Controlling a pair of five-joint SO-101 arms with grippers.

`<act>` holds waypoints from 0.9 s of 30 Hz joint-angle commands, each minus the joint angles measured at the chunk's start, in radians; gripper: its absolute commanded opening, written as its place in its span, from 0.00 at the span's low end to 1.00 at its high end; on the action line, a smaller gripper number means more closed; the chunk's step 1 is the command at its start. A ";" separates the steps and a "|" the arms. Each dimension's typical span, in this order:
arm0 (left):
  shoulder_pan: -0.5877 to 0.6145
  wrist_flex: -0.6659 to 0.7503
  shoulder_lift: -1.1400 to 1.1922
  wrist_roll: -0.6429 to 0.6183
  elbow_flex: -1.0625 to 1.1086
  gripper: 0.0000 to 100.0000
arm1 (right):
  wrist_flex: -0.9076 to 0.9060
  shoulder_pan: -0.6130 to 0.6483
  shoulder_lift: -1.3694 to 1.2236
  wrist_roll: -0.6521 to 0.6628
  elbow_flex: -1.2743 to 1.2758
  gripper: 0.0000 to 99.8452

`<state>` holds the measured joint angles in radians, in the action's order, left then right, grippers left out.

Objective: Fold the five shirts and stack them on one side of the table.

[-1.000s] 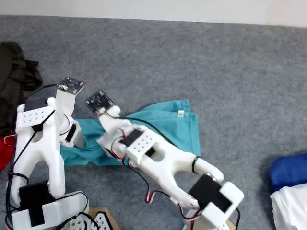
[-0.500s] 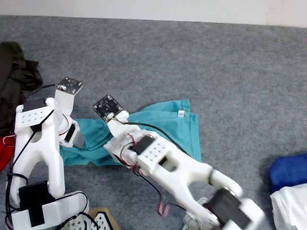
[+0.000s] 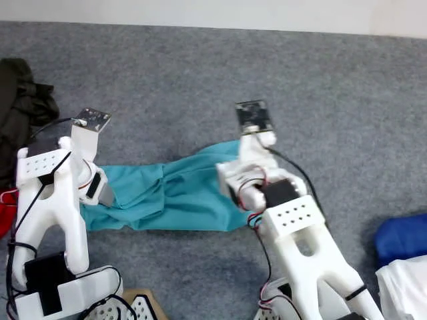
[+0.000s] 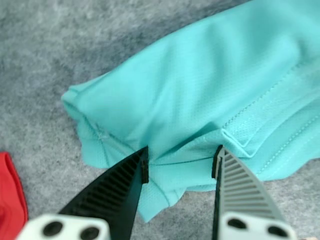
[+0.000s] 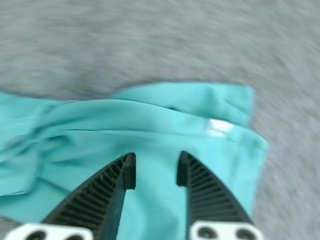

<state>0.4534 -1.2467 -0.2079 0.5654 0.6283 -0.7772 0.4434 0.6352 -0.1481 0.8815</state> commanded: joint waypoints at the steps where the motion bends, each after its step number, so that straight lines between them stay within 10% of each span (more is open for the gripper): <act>1: 0.031 0.018 -0.033 0.005 -0.018 0.23 | -0.007 -0.077 -0.016 -0.014 0.002 0.17; 27: 0.038 0.021 -0.033 0.005 -0.016 0.23 | 0.278 -0.234 -0.403 0.120 -0.051 0.17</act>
<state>0.4795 -1.2344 -0.2079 0.5654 0.6283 -0.5163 0.2209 0.2440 -0.0437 0.8922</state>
